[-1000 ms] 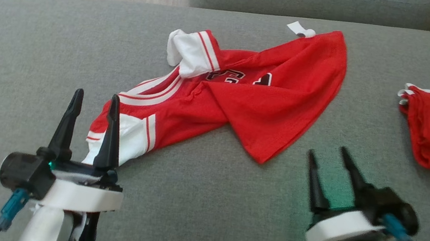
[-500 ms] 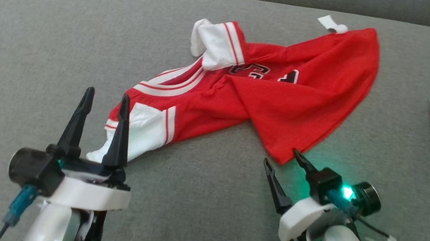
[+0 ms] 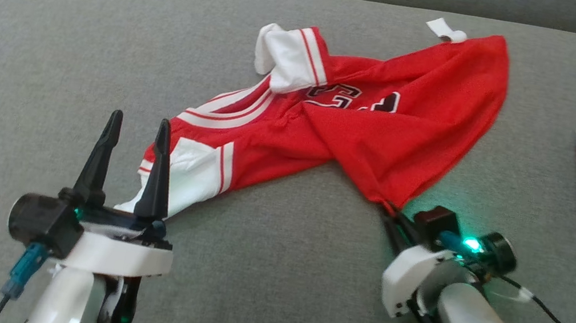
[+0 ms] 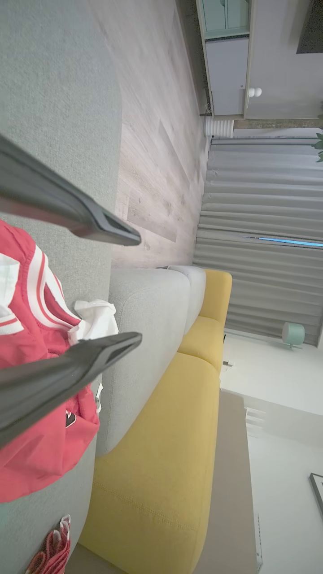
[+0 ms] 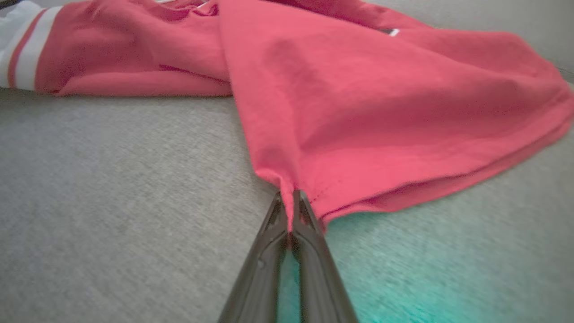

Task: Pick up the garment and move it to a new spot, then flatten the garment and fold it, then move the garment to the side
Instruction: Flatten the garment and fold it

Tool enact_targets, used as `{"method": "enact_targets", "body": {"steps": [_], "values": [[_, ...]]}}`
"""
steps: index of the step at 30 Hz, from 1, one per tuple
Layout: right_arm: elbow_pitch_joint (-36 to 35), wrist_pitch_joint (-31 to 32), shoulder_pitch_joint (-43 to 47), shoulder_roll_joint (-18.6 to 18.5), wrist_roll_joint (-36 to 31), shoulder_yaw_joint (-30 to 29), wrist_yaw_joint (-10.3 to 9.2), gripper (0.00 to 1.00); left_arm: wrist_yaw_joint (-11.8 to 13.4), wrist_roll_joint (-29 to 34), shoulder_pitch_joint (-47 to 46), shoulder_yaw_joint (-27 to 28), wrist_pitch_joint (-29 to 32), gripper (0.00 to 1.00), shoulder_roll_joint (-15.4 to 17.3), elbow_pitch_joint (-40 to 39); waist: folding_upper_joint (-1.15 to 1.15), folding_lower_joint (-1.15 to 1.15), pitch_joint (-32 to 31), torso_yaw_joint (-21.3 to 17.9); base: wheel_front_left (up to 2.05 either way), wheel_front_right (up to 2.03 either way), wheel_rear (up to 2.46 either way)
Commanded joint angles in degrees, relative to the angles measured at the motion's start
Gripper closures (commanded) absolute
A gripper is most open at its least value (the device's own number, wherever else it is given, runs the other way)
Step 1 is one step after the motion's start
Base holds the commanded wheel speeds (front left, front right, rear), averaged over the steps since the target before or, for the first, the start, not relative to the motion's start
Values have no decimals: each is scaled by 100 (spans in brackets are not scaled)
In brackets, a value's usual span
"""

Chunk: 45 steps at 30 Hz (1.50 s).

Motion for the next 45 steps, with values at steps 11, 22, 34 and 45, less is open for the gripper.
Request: {"method": "enact_targets", "body": {"steps": [11, 22, 34, 45], "values": [[-21, -335, 417, -548, 23, -1486, 11, 100, 6, 27, -52, 348, -25, 0, 42, -200, 0, 0, -299, -457, 0, 0, 0], [-756, -226, 929, -469, -288, -2471, 11, 0, 19, 25, 0, 362, -25, 0, 42, -213, 0, 0, -416, -623, 0, 0, 0], [-3464, -704, 1484, 15, 409, -2676, 11, 0, -13, 94, -79, 459, -25, 0, 42, -188, 0, 0, -345, -803, 0, 0, 0], [-3891, -706, 1742, 19, 832, -2528, 11, 0, 40, 504, -431, 413, -25, 0, 52, 714, 0, 0, -147, -904, 0, 0, 0]]}}
